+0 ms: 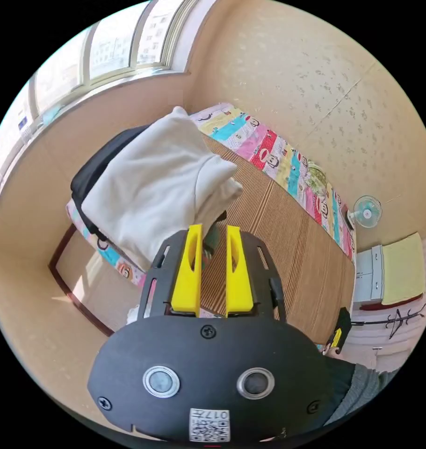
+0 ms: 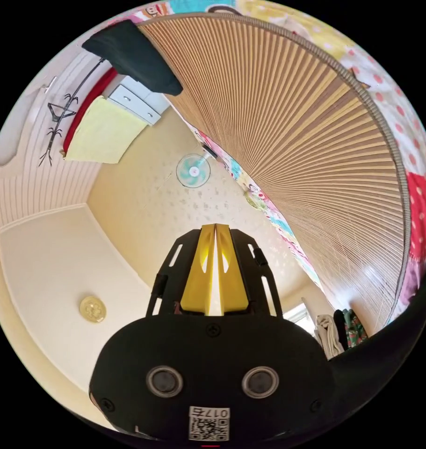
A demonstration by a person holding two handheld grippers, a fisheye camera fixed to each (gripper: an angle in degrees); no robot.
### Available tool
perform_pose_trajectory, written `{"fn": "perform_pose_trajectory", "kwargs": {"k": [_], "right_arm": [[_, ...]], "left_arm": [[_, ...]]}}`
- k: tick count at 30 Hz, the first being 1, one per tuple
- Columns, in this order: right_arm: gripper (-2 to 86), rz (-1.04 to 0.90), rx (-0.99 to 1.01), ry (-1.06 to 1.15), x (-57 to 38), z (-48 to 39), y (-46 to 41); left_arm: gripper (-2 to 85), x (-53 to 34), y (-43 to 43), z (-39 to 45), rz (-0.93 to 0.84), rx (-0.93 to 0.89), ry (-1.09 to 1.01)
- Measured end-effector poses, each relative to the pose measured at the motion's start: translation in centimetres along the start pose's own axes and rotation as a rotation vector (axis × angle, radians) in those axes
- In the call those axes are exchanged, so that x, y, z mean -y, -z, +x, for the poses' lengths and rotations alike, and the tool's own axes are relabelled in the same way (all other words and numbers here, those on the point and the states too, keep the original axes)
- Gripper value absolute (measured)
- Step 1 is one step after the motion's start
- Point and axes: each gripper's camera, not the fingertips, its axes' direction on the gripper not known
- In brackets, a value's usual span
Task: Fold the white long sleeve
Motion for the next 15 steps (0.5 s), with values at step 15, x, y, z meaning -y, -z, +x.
{"fn": "perform_pose_trajectory", "kwargs": {"k": [15], "right_arm": [[0.3, 0.226, 0.097, 0.285, -11.4, 1.1, 26.2]], "left_arm": [[7.0, -0.6, -1.5, -2.9, -0.081, 0.069, 0.028]]}}
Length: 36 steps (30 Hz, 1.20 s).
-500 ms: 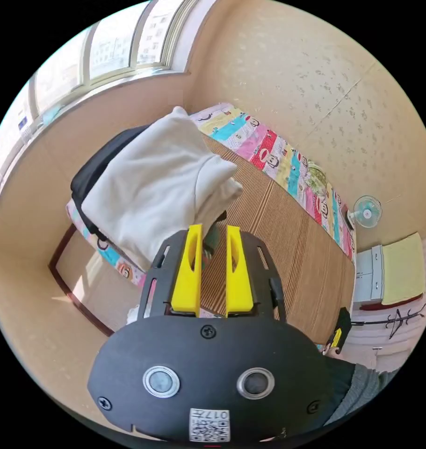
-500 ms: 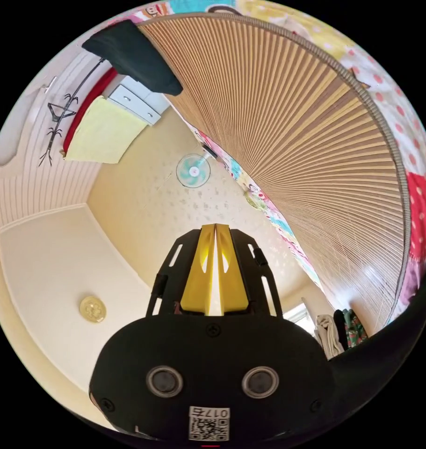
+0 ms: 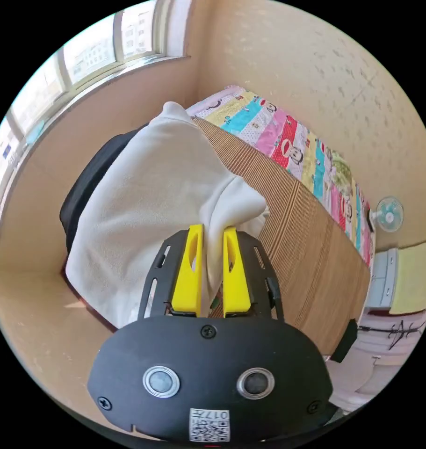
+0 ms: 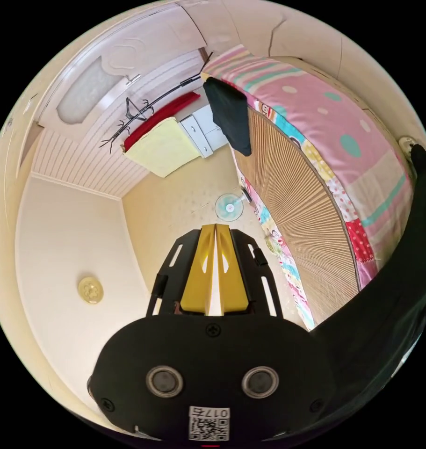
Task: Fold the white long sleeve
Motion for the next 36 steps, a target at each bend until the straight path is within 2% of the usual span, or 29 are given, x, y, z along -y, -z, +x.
{"fn": "perform_pose_trajectory", "kwargs": {"k": [2, 4, 6, 8, 9, 11, 12, 14, 16, 17, 19, 21, 25, 30, 32, 34, 36], "right_arm": [[0.3, -0.101, -0.06, 0.008, -0.4, 0.1, 0.1], [0.3, -0.294, -0.242, 0.04, -1.2, 0.2, -1.8], [0.3, -0.455, -0.335, 0.096, -2.3, 0.3, -4.3], [0.4, -0.628, -0.38, 0.162, -4.1, 0.5, -7.3], [0.5, -0.748, -0.412, 0.215, -5.6, 0.5, -9.5], [0.7, -0.932, -0.441, 0.325, -8.8, 0.2, -12.8], [0.8, -1.035, -0.412, 0.408, -11.4, -0.3, -14.6], [1.3, -1.157, -0.278, 0.517, -15.3, -1.6, -16.3], [2.3, -1.262, -0.074, 0.627, -20.5, -4.0, -17.2], [2.6, -1.288, -0.037, 0.649, -21.8, -4.6, -17.3], [7.5, -1.406, 0.111, 0.734, -27.0, -7.4, -16.9], [12.9, -1.481, 0.149, 0.831, -31.2, -9.6, -15.9], [21.3, -1.641, 0.068, 1.165, -41.5, -12.0, -11.6], [22.6, -1.578, -0.055, 1.414, -47.7, -9.8, -6.4], [20.4, -1.68, -0.037, 1.368, -48.8, -7.8, -5.4], [11.4, -1.982, 0.094, 1.102, -49.9, -4.5, -4.4], [7.9, -2.049, 0.236, 0.902, -49.5, -3.0, -3.1]], "left_arm": [[6.5, -2.7, 3.4, -4.4, 0.067, -0.288, 0.182], [6.3, -4.9, 6.7, -6.7, 0.159, -0.483, 0.205], [6.0, -6.9, 10.9, -8.1, 0.291, -0.668, 0.148], [5.7, -8.7, 16.6, -8.4, 0.398, -0.957, -0.01], [5.6, -9.1, 18.1, -8.0, 0.416, -1.021, -0.075], [5.4, -11.6, 24.6, -4.7, 0.456, -1.209, -0.409], [5.3, -12.4, 26.0, -3.7, 0.457, -1.252, -0.495], [5.5, -16.7, 31.4, 0.2, 0.492, -1.482, -0.826], [5.7, -20.2, 34.1, 2.3, 0.538, -1.687, -1.004], [5.9, -22.2, 35.4, 3.6, 0.568, -1.819, -1.08], [6.0, -24.9, 36.4, 5.3, 0.593, -1.959, -1.116], [6.0, -27.0, 36.4, 7.2, 0.582, -2.025, -1.079], [5.9, -32.2, 34.0, 13.6, 0.376, -2.034, -1.047], [5.8, -39.5, 29.6, 21.4, 0.07, -2.012, -1.044], [5.9, -43.5, 28.5, 25.0, -0.076, -2.011, -1.116], [6.0, -46.6, 28.2, 27.4, -0.153, -1.948, -1.186], [6.2, -49.2, 28.0, 29.2, -0.2, -1.912, -1.246]]}}
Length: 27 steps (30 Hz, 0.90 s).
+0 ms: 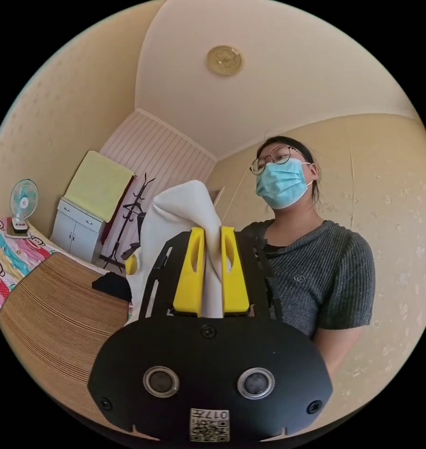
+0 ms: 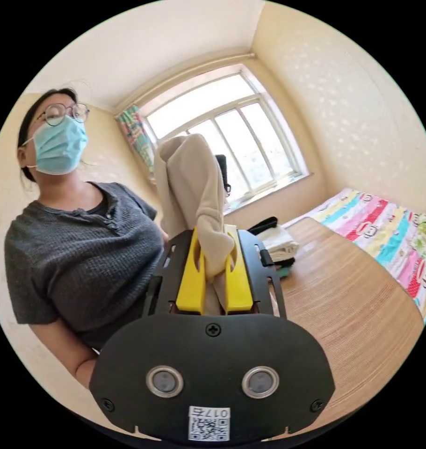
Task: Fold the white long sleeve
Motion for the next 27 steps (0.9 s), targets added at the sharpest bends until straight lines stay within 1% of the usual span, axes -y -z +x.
{"fn": "perform_pose_trajectory", "kwargs": {"k": [1, 2, 3, 4, 5, 6, 7, 8, 10, 12, 13, 14, 15, 16, 17, 18, 20, 21, 22, 23, 24, 26, 27], "right_arm": [[7.4, 0.083, -0.019, -0.024, -1.3, -0.5, 0.2], [7.2, 0.122, -0.045, -0.044, -1.8, -0.9, 0.4], [6.9, 0.174, -0.106, -0.077, -2.6, -1.7, 0.9], [6.6, 0.168, -0.228, -0.114, -2.8, -3.1, 1.0], [6.5, 0.15, -0.314, -0.135, -2.7, -3.8, 0.9], [6.3, 0.1, -0.477, -0.151, -2.3, -5.5, 0.4], [6.2, 0.057, -0.6, -0.149, -1.8, -7.1, -0.3], [6.1, 0.04, -0.641, -0.145, -1.5, -7.9, -0.6], [6.0, -0.012, -0.721, -0.131, -0.6, -10.3, -2.2], [6.0, -0.081, -0.777, -0.138, 0.2, -11.3, -4.2], [6.0, -0.115, -0.829, -0.15, 0.5, -11.8, -5.7], [5.9, -0.129, -0.851, -0.151, 0.7, -12.1, -6.4], [5.9, -0.161, -0.872, -0.138, 1.0, -12.5, -7.8], [5.8, -0.183, -0.883, -0.116, 1.4, -13.1, -9.0], [5.7, -0.19, -0.888, -0.103, 1.5, -13.4, -9.5], [5.7, -0.213, -0.882, -0.064, 1.8, -14.1, -10.4], [5.7, -0.254, -0.87, 0.007, 2.3, -15.4, -11.4], [5.7, -0.259, -0.878, 0.046, 2.5, -16.6, -11.7], [5.7, -0.249, -0.893, 0.071, 2.6, -17.7, -11.5], [5.8, -0.241, -0.9, 0.079, 2.7, -18.2, -11.2], [6.0, -0.225, -0.902, 0.087, 2.8, -19.1, -10.5], [6.4, -0.198, -0.886, 0.098, 2.8, -20.1, -9.2], [6.8, -0.176, -0.864, 0.098, 2.7, -20.6, -8.1]], "left_arm": [[6.3, -0.3, -1.2, -0.1, -0.017, 0.019, 0.005], [6.7, -0.7, -1.7, -0.2, -0.013, 0.05, 0.016], [6.9, -0.9, -1.8, -0.3, -0.008, 0.082, 0.033], [7.4, -1.4, -1.9, -0.6, -0.005, 0.182, 0.091], [7.8, -1.9, -2.1, -0.9, -0.011, 0.299, 0.159], [7.8, -2.2, -2.1, -1.0, -0.008, 0.345, 0.185], [7.9, -2.8, -2.0, -1.0, 0.018, 0.413, 0.225], [7.9, -3.5, -1.9, -0.9, 0.074, 0.471, 0.266], [8.6, -4.3, -2.4, -1.0, 0.129, 0.566, 0.341], [9.6, -3.9, -5.2, -0.8, 0.066, 0.667, 0.319], [12.0, -3.3, -8.1, -1.0, -0.017, 0.735, 0.295], [14.6, -2.8, -11.3, -1.5, -0.097, 0.787, 0.276], [16.0, -2.6, -13.1, -1.8, -0.137, 0.803, 0.263], [17.8, -2.4, -16.5, -2.6, -0.218, 0.818, 0.236], [18.5, -2.5, -19.9, -3.8, -0.308, 0.839, 0.224], [18.9, -2.7, -21.4, -4.5, -0.348, 0.86, 0.225], [18.6, -3.6, -26.0, -6.8, -0.463, 1.011, 0.252], [18.1, -3.8, -26.7, -7.3, -0.478, 1.065, 0.257], [17.0, -4.0, -27.7, -7.6, -0.49, 1.17, 0.239], [15.1, -4.0, -28.3, -7.6, -0.487, 1.219, 0.192], [13.9, -4.0, -28.5, -7.4, -0.484, 1.21, 0.166], [7.1, -3.7, -29.2, -6.7, -0.496, 1.045, 0.042], [6.7, -3.5, -29.3, -6.6, -0.499, 0.999, 0.021]]}}
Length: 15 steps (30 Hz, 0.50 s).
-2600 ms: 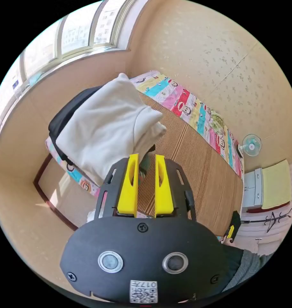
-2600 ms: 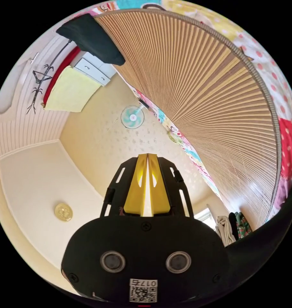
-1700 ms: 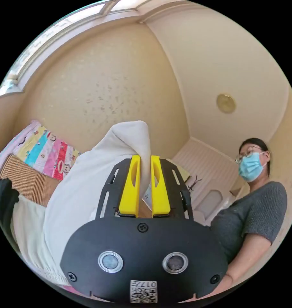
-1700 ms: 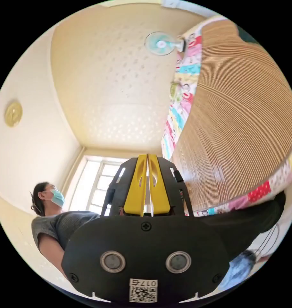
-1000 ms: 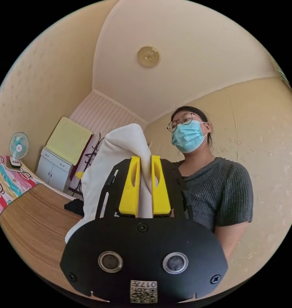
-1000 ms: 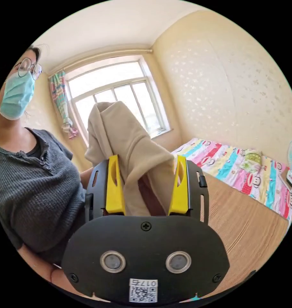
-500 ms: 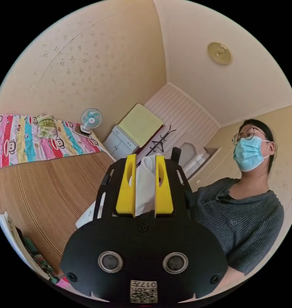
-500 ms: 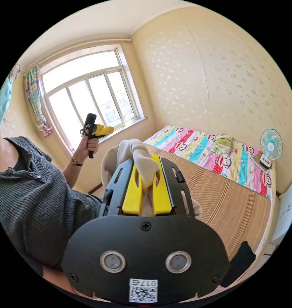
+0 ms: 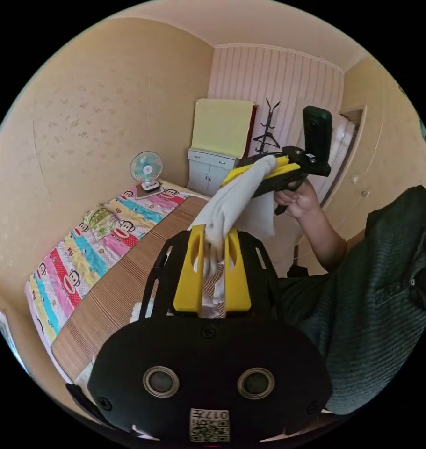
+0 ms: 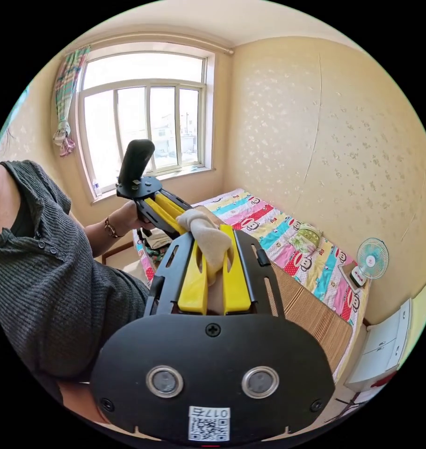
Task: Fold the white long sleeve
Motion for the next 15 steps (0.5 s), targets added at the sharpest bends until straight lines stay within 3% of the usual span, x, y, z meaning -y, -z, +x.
{"fn": "perform_pose_trajectory", "kwargs": {"k": [7, 15], "right_arm": [[11.0, 0.165, 0.168, -0.076, -4.9, 2.8, 5.2], [11.0, 0.337, 0.41, -0.228, -15.4, 6.4, 6.8]], "left_arm": [[4.7, 2.5, 3.3, -2.1, 0.24, -0.198, 0.056], [4.6, 4.6, 9.6, -0.9, 0.342, -0.03, -0.07]]}}
